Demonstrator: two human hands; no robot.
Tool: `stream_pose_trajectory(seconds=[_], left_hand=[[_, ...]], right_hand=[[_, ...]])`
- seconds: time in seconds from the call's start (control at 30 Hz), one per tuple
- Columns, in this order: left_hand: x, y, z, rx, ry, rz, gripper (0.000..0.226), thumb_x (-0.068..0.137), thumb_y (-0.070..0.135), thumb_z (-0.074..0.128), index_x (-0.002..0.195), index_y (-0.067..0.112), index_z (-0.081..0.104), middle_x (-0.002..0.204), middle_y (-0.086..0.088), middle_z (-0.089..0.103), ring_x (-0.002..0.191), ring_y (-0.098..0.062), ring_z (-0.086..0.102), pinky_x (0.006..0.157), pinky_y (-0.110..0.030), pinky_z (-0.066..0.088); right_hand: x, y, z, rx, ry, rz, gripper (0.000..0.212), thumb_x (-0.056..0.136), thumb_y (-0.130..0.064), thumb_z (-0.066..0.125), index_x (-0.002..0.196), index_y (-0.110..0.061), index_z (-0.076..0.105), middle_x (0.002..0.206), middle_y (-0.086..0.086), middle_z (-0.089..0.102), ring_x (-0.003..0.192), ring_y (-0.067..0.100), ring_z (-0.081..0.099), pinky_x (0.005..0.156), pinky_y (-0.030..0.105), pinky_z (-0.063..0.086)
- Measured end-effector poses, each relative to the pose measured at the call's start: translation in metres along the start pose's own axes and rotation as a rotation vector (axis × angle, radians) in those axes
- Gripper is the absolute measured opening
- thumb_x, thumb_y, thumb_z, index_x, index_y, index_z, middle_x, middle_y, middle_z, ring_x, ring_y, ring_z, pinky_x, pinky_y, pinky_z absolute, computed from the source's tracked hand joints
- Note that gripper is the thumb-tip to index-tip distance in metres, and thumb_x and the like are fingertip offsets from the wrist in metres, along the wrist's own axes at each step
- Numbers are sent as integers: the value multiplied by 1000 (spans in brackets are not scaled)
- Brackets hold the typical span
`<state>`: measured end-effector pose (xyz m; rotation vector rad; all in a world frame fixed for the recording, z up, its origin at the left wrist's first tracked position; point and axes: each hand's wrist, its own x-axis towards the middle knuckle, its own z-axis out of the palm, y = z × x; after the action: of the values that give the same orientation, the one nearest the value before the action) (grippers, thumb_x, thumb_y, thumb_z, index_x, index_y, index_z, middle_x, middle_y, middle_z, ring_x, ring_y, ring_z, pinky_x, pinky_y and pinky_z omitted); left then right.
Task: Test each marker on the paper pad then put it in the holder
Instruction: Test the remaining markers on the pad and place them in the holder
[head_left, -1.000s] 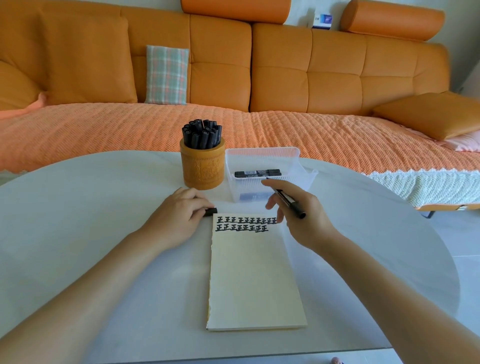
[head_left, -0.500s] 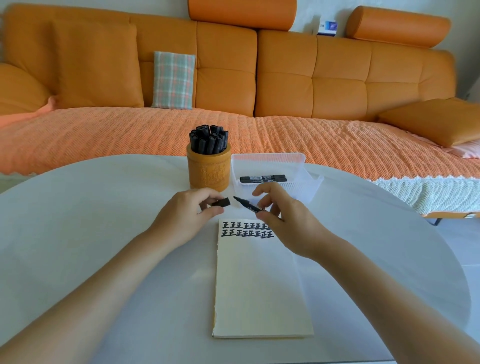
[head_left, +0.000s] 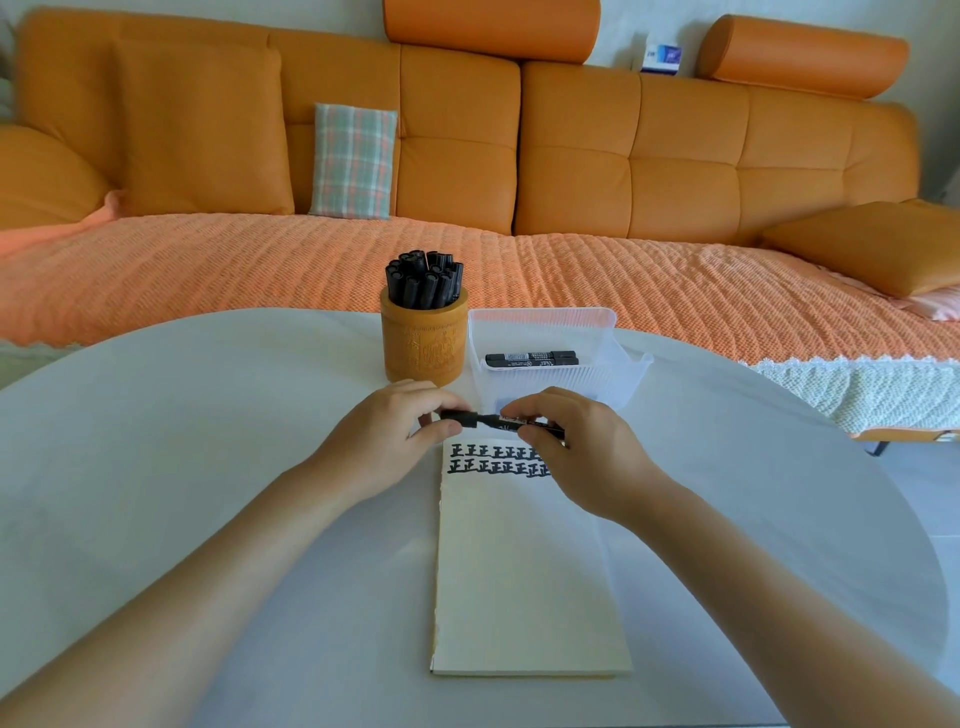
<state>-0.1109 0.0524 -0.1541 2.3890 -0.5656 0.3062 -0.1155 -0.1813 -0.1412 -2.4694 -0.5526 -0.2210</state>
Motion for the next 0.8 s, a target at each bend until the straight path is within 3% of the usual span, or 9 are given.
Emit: stream_pose_trajectory(seconds=[0.13,0.27,0.4,0.53,0.63,0.8], left_hand=[[0,9,1,-75,-68,-15,16,96,24,59,103,29,73,93,19,67,91,0,57,69,-12,39],[0,23,-1,-156,-79,1,20,97,21,58,82,23,70,81,7,68,81,-6,60,65,-14,39],[0,28,-5,-142,-49,76,15,96,17,60,91,17,75,78,5,65,79,-11,59,64,-18,40],[-1,28,-13,-99,3,156,14,95,14,62,96,17,75,75,9,60,75,-7,56,63,-14,37],[2,28,-19,-66,23,190,15,95,14,62,100,18,76,78,6,62,76,-12,57,63,-20,41],[11,25,-19,-143,76,133,16,93,19,64,105,25,73,89,18,65,89,-4,60,72,-15,43]], right_hand=[[-3,0,1,15,-10,-73,30,91,-24,67,121,-29,68,96,-17,65,82,3,59,77,30,53],[-3,0,-4,7,28,-204,21,89,-19,69,108,-25,75,79,-12,63,68,8,58,62,29,49],[-2,-3,-6,217,-31,-94,18,91,-15,67,100,-28,77,70,-7,65,60,8,56,58,30,46],[-1,-14,-9,474,-124,67,19,94,-10,64,85,-20,77,58,-11,62,51,6,40,53,19,34],[1,-20,-10,556,-152,100,24,98,-11,59,82,-20,74,54,-16,61,54,13,35,53,24,31],[5,-25,-6,489,-194,78,24,103,-20,51,102,-32,71,74,-9,71,58,12,47,58,25,42]])
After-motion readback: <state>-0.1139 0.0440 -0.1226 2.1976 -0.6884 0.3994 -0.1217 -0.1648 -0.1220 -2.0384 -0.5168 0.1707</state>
